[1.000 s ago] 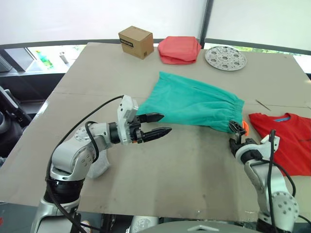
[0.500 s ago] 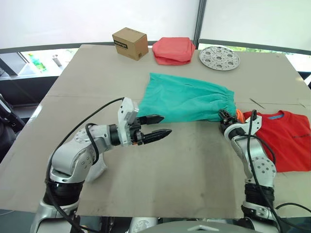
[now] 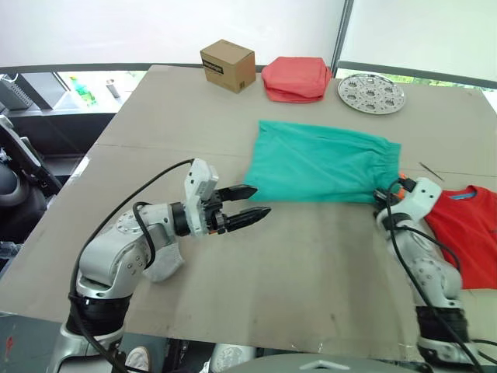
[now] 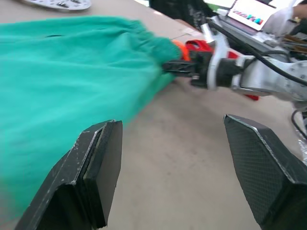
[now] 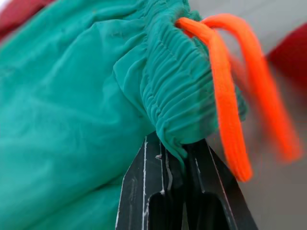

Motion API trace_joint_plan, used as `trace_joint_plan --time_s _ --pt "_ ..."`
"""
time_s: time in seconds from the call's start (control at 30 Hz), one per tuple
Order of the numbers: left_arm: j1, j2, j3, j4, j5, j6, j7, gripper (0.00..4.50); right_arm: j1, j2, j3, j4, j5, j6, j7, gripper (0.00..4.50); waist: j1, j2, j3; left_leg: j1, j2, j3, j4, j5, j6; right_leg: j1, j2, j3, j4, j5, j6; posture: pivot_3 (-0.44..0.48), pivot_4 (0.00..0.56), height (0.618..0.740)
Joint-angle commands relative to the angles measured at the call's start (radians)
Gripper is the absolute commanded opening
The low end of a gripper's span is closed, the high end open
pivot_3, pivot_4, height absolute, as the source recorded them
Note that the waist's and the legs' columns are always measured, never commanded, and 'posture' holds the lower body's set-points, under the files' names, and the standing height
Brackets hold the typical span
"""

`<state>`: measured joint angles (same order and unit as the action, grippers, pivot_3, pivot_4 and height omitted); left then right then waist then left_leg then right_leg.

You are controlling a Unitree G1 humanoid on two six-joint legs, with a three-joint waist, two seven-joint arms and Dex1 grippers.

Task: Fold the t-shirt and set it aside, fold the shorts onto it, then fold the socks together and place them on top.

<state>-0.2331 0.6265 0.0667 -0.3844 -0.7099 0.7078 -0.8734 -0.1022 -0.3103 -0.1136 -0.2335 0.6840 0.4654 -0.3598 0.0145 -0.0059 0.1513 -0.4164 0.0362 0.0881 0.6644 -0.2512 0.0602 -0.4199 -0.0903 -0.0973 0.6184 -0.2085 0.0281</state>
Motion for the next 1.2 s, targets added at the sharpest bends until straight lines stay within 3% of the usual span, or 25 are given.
trace_joint_plan --time_s 0.03,0.27,0.43,0.67,0.77,0.83,1.0,1.1,1.17,1.2 --pt "-0.016 -0.002 0.004 -0.021 0.005 -0.033 -0.001 3.59 0.042 -0.16 0.008 -0.194 -0.208 0.008 0.071 0.03 -0.004 0.002 0.001 0.0 0.0 0.001 -0.001 0.002 0.002 0.0 0.001 0.0 0.0 0.0 0.0 0.0 0.15 0.74" --pt "-0.036 0.001 -0.01 0.021 0.031 -0.06 -0.017 3.59 0.03 -0.473 0.086 -0.356 -0.489 -0.016 0.312 0.03 -0.007 0.001 0.002 0.004 0.002 0.003 -0.006 0.001 0.004 -0.003 0.01 0.003 0.001 -0.001 0.002 0.0 0.15 0.74" --pt "-0.04 0.001 -0.014 0.046 0.047 -0.08 -0.023 3.59 -0.068 -0.526 0.227 -0.383 -0.616 -0.031 0.478 0.03 -0.003 -0.002 0.002 0.003 0.002 0.002 -0.006 0.001 0.004 -0.004 0.011 0.002 0.001 -0.001 0.002 0.0 0.15 0.74" --pt "-0.024 0.002 -0.015 0.051 0.065 -0.102 -0.024 3.59 -0.253 -0.402 0.515 -0.278 -0.722 -0.06 0.721 0.03 0.0 -0.007 0.002 0.002 0.002 0.002 -0.005 0.002 0.004 -0.004 0.012 0.002 0.001 -0.001 0.002 0.0 0.15 0.74" --pt "-0.016 0.002 -0.014 0.05 0.068 -0.109 -0.022 3.59 -0.242 -0.283 0.524 -0.222 -0.637 0.002 0.772 0.03 0.001 -0.008 0.002 0.001 0.002 0.001 -0.005 0.002 0.003 -0.004 0.011 0.002 0.001 -0.001 0.002 0.0 0.15 0.74" --pt "-0.003 0.006 -0.009 0.04 0.07 -0.113 -0.022 3.59 -0.24 -0.269 0.592 -0.171 -0.656 -0.004 0.853 0.03 -0.002 -0.01 0.001 0.002 0.002 0.002 -0.005 0.003 0.001 -0.003 0.011 0.001 0.001 -0.001 0.002 0.0 0.15 0.74" --pt "0.023 0.026 0.011 0.036 0.072 -0.121 -0.029 3.59 -0.229 -0.21 0.572 -0.091 -0.608 0.093 0.929 0.03 -0.002 -0.01 0.001 0.002 0.002 0.001 -0.003 0.002 0.003 -0.003 0.01 0.001 0.003 -0.001 0.001 0.0 0.15 0.74" --pt "0.032 0.031 0.014 0.034 0.072 -0.126 -0.029 3.59 -0.209 -0.231 0.537 -0.143 -0.54 0.131 1.012 0.94 0.0 -0.01 0.001 0.002 0.003 0.0 0.0 0.002 0.003 -0.002 0.01 0.001 0.004 -0.001 0.001 0.0 0.15 0.74" --pt "0.041 0.036 0.022 0.029 0.068 -0.125 -0.034 3.59 -0.191 -0.235 0.43 -0.221 -0.427 0.219 1.041 1.72 -0.001 -0.01 0.001 0.002 0.003 -0.001 0.0 0.001 0.003 -0.003 0.008 0.0 0.004 -0.001 0.001 0.0 0.15 0.74" --pt "0.046 0.04 0.027 0.028 0.066 -0.126 -0.038 3.59 -0.184 -0.237 0.351 -0.272 -0.339 0.276 1.059 2.46 -0.001 -0.01 0.001 0.002 0.003 -0.002 0.0 0.001 0.003 -0.002 0.005 0.0 0.004 0.0 0.0 0.0 0.15 0.74"
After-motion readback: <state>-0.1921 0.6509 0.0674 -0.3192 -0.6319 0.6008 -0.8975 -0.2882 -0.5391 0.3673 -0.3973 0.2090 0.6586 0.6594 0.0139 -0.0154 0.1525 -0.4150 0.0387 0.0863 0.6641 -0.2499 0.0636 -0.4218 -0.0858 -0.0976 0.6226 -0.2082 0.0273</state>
